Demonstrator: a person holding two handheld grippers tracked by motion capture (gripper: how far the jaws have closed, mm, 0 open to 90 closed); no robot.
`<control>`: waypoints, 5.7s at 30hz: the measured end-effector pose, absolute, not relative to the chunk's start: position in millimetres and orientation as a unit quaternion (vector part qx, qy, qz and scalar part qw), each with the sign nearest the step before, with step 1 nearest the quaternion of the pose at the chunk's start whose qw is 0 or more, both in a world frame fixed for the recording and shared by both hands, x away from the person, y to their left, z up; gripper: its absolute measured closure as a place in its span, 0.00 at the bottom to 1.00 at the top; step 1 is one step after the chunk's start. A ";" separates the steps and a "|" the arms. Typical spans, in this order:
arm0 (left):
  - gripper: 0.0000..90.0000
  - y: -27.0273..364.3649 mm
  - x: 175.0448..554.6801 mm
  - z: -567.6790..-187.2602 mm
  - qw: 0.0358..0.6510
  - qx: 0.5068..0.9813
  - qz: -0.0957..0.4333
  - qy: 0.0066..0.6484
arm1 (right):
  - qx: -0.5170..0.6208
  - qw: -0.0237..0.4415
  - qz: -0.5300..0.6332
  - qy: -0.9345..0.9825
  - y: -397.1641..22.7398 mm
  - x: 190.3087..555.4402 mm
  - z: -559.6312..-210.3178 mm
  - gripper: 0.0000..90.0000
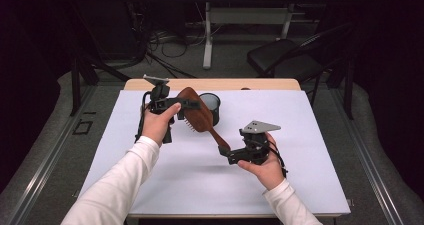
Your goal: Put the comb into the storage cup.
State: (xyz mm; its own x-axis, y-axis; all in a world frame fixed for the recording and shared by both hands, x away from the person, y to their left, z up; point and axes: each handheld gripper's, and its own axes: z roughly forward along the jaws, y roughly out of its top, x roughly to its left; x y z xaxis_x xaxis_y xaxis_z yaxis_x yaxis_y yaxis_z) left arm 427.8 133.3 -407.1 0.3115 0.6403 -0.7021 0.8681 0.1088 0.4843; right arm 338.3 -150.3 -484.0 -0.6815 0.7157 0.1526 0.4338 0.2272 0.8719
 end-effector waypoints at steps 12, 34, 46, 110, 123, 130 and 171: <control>0.55 133.6 434.5 -401.7 0.473 0.657 -0.119 0.575 | 0.384 0.144 0.491 0.769 -155.2 338.4 -482.5 0.00; 0.54 134.9 452.5 -396.4 0.475 0.654 -0.098 0.581 | 0.399 0.146 0.488 0.762 -163.8 339.6 -483.0 0.00; 0.54 131.1 467.2 -390.3 0.478 0.646 -0.075 0.591 | 0.413 0.144 0.491 0.753 -171.9 342.8 -483.1 0.00; 0.54 155.7 502.8 -367.4 0.517 0.583 0.002 0.627 | 0.427 0.150 0.492 0.743 -183.5 342.2 -484.1 0.00; 0.54 154.6 505.3 -370.2 0.512 0.583 0.010 0.631 | 0.427 0.149 0.493 0.744 -183.4 342.1 -484.2 0.00; 0.54 152.3 506.2 -371.7 0.512 0.583 0.014 0.631 | 0.426 0.149 0.493 0.744 -183.5 342.0 -484.2 0.00; 0.54 140.6 511.8 -389.1 0.502 0.584 0.033 0.637 | 0.426 0.151 0.492 0.744 -183.7 342.5 -484.9 0.00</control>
